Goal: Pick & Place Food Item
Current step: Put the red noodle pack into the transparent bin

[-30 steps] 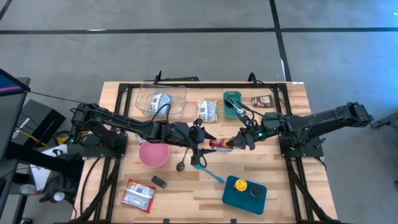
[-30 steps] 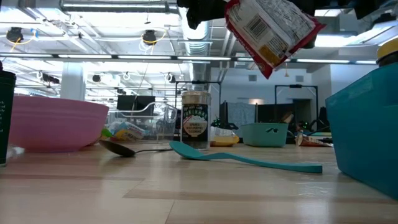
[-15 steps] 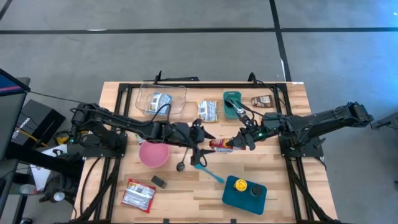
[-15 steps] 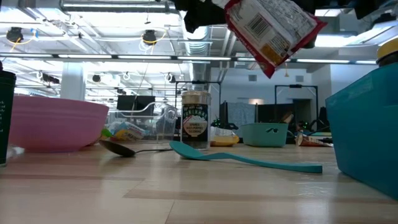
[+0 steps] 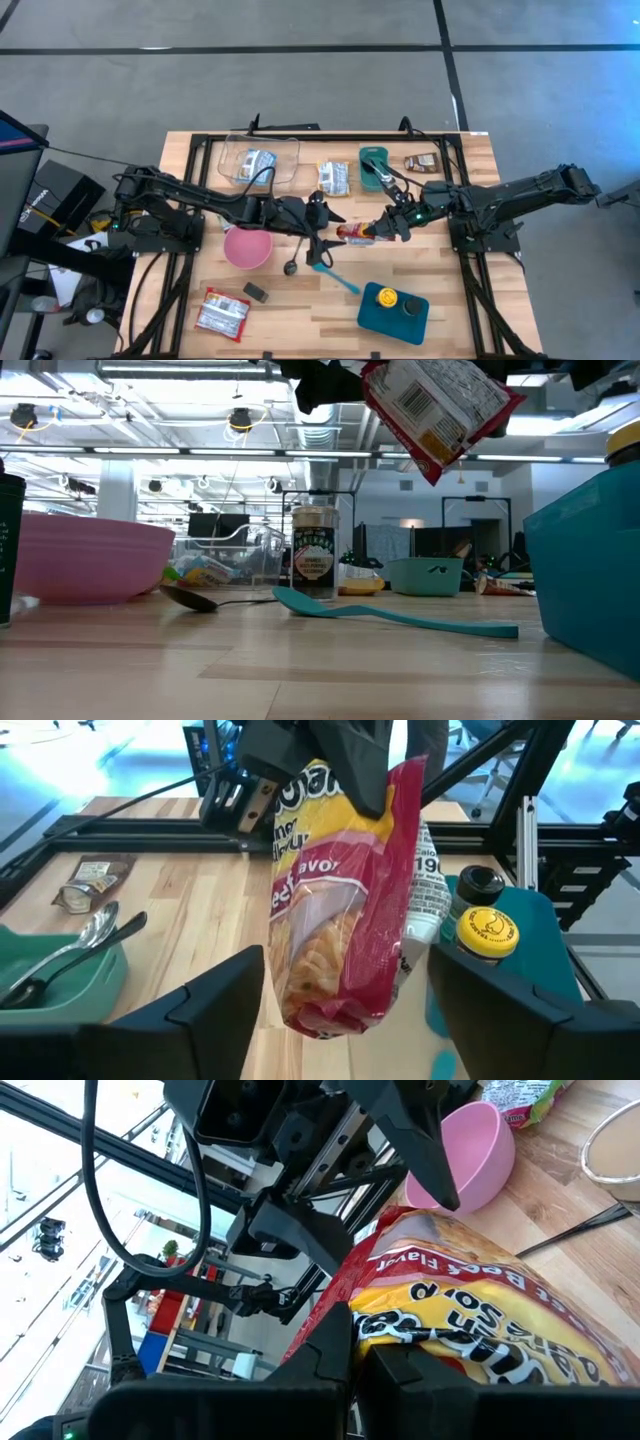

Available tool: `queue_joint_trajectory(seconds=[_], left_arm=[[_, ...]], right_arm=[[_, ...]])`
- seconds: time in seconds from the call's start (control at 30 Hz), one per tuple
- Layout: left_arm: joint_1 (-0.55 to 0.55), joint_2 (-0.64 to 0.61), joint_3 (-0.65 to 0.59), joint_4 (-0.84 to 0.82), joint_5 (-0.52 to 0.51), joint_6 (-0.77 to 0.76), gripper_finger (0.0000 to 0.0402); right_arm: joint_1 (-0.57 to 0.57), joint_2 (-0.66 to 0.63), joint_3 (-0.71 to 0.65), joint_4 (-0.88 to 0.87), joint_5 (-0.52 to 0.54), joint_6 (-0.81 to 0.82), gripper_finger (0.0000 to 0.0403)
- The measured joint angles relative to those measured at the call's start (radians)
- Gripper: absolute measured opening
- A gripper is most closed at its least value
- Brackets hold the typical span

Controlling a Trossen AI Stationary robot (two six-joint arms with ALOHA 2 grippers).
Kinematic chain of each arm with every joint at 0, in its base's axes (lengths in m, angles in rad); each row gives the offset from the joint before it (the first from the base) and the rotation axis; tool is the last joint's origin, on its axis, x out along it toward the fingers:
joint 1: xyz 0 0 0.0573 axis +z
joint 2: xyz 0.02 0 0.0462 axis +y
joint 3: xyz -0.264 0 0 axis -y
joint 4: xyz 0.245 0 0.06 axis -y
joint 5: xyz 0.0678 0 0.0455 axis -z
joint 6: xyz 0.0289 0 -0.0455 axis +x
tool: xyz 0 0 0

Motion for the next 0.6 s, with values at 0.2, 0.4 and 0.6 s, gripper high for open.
queue_joint_trajectory(seconds=[0.2, 0.4, 0.6], left_arm=[[0.000, 0.000, 0.000, 0.000, 0.000, 0.000, 0.0226], [0.000, 0.000, 0.000, -0.001, -0.001, 0.000, 0.0167], [0.000, 0.000, 0.000, -0.001, 0.000, -0.002, 0.0110]], right_arm=[[0.000, 0.000, 0.000, 0.003, 0.000, 0.000, 0.0000], [0.000, 0.000, 0.000, 0.018, -0.001, -0.012, 0.0000], [0.000, 0.000, 0.000, 0.018, -0.001, -0.015, 0.0000]])
